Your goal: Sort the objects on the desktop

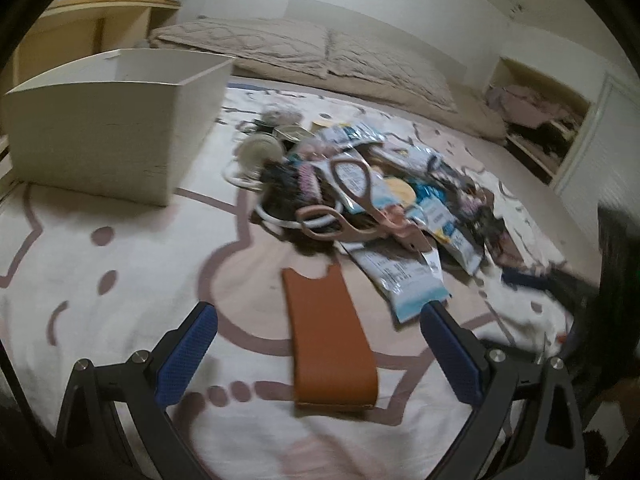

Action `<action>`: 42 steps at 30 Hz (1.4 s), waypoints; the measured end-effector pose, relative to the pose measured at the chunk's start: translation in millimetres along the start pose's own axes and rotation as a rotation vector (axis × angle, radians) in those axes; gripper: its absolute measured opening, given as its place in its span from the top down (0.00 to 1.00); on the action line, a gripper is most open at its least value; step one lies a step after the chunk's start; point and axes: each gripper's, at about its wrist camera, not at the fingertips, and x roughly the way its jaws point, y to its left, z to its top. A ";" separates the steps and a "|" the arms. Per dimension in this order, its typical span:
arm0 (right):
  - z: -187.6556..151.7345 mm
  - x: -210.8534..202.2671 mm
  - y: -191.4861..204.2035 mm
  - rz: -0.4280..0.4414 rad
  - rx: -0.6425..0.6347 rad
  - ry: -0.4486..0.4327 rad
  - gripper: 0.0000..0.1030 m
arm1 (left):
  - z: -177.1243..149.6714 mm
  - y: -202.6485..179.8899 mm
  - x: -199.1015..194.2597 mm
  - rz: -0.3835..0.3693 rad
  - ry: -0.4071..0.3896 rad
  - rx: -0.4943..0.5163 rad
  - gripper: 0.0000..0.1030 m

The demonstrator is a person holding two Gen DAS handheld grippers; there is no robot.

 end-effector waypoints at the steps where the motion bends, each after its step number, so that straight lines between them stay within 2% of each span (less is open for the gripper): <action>1: 3.2 -1.3 -4.2 -0.008 0.005 -0.018 0.00 | -1.5 -3.7 2.5 0.003 0.003 0.012 0.02; 2: 5.8 -2.2 -7.8 -0.020 0.010 -0.037 0.00 | -2.6 -6.1 5.1 0.005 0.008 0.020 0.04; 5: 12.8 1.4 -18.6 -0.042 0.024 -0.070 0.00 | -5.9 -11.0 13.3 0.022 0.019 0.041 0.16; 10: 23.8 12.7 -28.5 -0.046 0.035 -0.098 0.00 | -14.3 -12.3 23.7 0.034 0.037 0.063 0.24; 20: 42.0 33.7 -59.4 -0.043 0.096 -0.098 0.00 | -22.4 -10.2 30.9 0.034 0.046 0.082 0.24; 23: 41.5 38.4 -69.5 0.040 0.133 -0.071 0.00 | -23.0 -10.0 31.3 0.033 0.046 0.083 0.24; 30: 38.3 45.7 -68.9 0.047 0.122 -0.041 0.00 | -23.8 -9.2 32.2 0.030 0.047 0.077 0.24; 31: 37.8 47.8 -68.4 0.041 0.121 -0.031 0.01 | -23.8 -9.0 32.2 0.029 0.047 0.076 0.24; 34: 36.7 52.3 -67.5 0.018 0.116 -0.011 0.18 | -23.8 -8.0 33.5 0.026 0.049 0.070 0.24; 37: 34.5 54.5 -68.8 0.003 0.119 -0.001 0.21 | -23.9 -8.1 33.2 0.025 0.047 0.068 0.24; 41: 31.8 55.6 -65.2 -0.025 0.095 0.016 0.33 | -23.7 -7.9 33.0 0.020 0.046 0.063 0.24; 42: 31.1 55.1 -64.1 -0.026 0.090 0.016 0.33 | -23.4 -7.6 33.2 0.018 0.046 0.061 0.24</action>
